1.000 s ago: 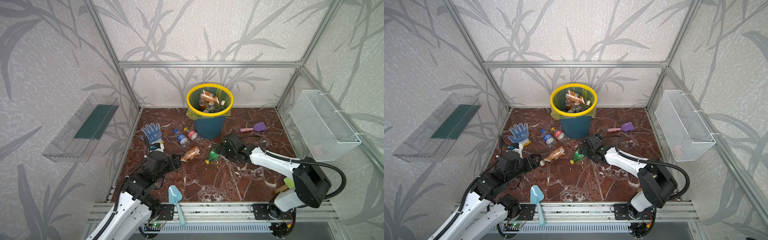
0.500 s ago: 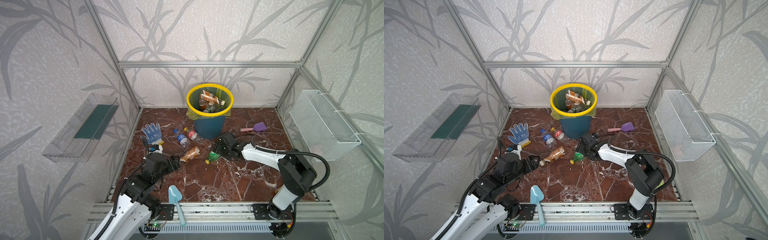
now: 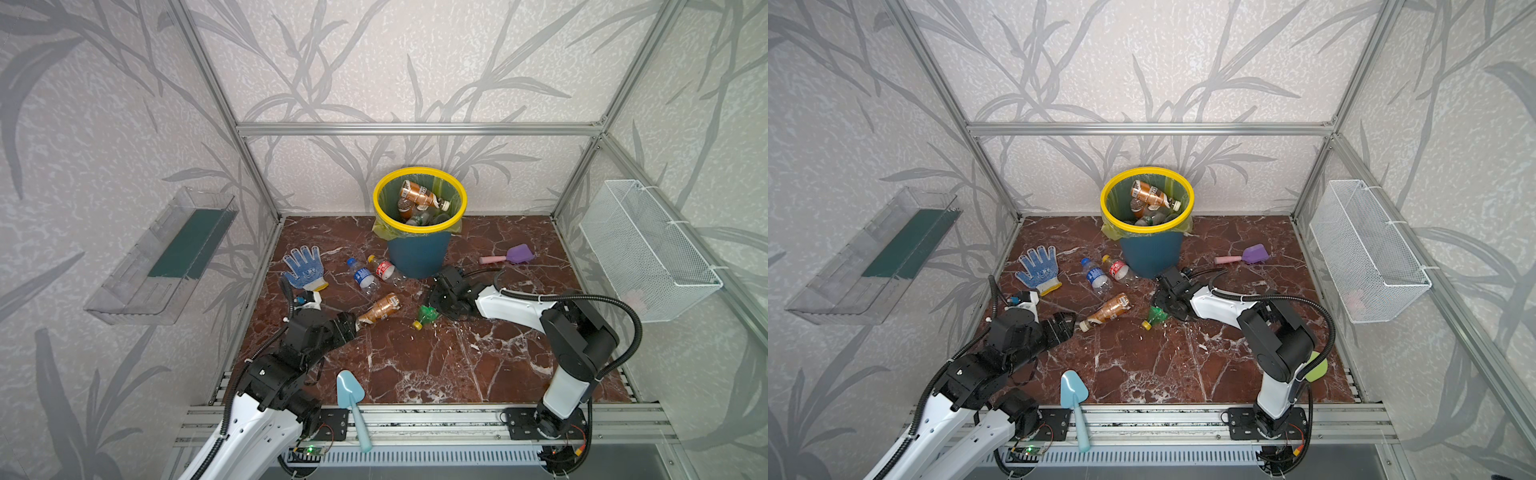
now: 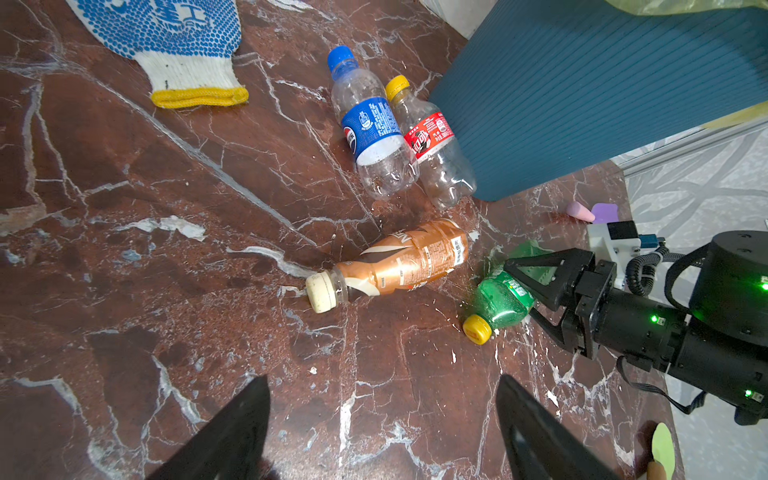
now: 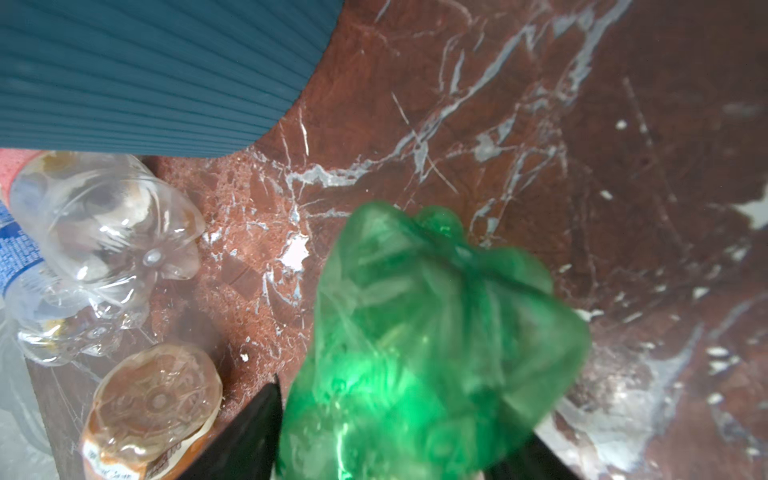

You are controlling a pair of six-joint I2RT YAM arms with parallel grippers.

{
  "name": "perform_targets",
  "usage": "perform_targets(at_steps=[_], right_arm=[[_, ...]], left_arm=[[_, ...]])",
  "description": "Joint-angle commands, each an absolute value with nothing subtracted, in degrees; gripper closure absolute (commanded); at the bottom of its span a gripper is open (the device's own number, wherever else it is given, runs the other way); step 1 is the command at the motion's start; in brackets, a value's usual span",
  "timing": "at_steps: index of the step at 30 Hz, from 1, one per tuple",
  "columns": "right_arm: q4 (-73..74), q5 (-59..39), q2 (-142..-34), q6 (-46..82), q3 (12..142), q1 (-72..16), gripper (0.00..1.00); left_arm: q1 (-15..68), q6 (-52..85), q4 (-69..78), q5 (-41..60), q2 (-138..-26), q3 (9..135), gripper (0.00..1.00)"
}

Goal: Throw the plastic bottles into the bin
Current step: 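Lower the right gripper onto the green soda bottle and close, then lift the green bottle over the bin and open the right gripper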

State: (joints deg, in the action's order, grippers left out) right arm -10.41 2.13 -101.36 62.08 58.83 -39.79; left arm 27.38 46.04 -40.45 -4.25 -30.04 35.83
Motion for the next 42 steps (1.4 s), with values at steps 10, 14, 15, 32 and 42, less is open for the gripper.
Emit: perform_targets(at_steps=[10,14,15,32,42], right_arm=[[-12.4,-0.9,-91.4,58.2,48.9,-37.5,0.40],[-11.7,-4.6,-86.7,56.4,43.7,-37.6,0.43],[-10.7,-5.5,-85.2,56.3,42.1,-37.8,0.43],[-20.6,1.3,-57.7,51.6,38.2,-38.6,0.45],[-30.1,2.2,-79.3,30.4,99.8,-33.6,0.39]], left_arm=[[27.3,46.3,-39.7,-5.6,-32.1,36.6,0.16],[27.3,46.2,-39.4,-5.7,-32.7,36.5,0.16],[27.4,46.3,-39.0,-5.8,-32.8,36.3,0.16],[27.3,46.6,-34.4,-4.1,-38.3,36.3,0.16],[27.4,47.5,-34.7,-3.9,-37.2,36.5,0.16]])
